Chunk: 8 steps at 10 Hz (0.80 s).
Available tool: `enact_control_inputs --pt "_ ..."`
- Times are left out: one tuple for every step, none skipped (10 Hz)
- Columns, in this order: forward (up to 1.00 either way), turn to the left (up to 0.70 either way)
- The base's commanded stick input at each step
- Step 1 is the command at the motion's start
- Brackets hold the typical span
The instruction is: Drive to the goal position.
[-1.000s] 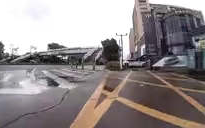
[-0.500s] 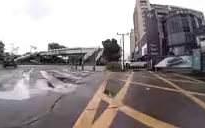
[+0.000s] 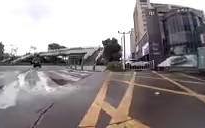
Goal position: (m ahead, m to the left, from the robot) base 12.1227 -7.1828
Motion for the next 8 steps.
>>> enact_control_inputs --pt "0.7 0.0" --pt "0.7 0.0" --pt "0.7 0.0" --pt "0.7 0.0" --pt "0.7 0.0" --pt "0.7 0.0" --pt "0.7 0.0" --pt "0.7 0.0"
